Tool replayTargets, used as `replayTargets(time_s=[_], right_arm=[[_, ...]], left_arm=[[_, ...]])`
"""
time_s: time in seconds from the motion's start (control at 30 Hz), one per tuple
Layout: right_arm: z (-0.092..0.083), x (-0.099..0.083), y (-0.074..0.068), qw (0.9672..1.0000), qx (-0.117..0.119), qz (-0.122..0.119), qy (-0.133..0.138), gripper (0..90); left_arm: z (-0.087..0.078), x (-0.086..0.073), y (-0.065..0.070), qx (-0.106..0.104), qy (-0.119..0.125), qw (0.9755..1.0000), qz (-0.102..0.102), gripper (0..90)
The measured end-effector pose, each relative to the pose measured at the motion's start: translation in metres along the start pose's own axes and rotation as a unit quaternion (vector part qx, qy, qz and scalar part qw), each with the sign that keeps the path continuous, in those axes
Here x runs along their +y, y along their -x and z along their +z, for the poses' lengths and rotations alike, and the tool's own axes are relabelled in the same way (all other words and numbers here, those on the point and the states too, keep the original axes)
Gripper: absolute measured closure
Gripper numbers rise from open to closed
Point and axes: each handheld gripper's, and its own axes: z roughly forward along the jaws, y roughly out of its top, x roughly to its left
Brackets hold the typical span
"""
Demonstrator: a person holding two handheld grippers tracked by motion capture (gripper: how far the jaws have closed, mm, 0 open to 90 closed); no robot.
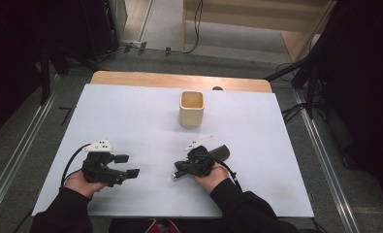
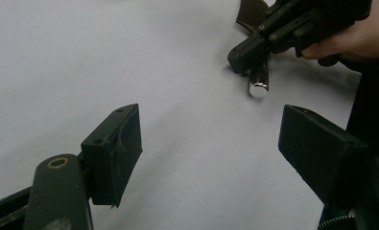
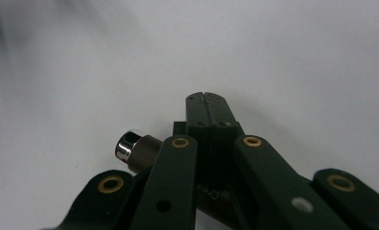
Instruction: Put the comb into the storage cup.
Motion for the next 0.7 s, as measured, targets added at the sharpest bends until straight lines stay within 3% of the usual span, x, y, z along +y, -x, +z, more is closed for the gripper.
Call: replayTargets(time_s=[0.7], right_arm=[[-0.014, -0.017, -0.005, 0.9998, 0.004, -0.003, -0.019, 87.8]], left_arm=[[0.0, 0.0, 0.0, -0.001, 0.002, 1.0, -0.001, 23.3]])
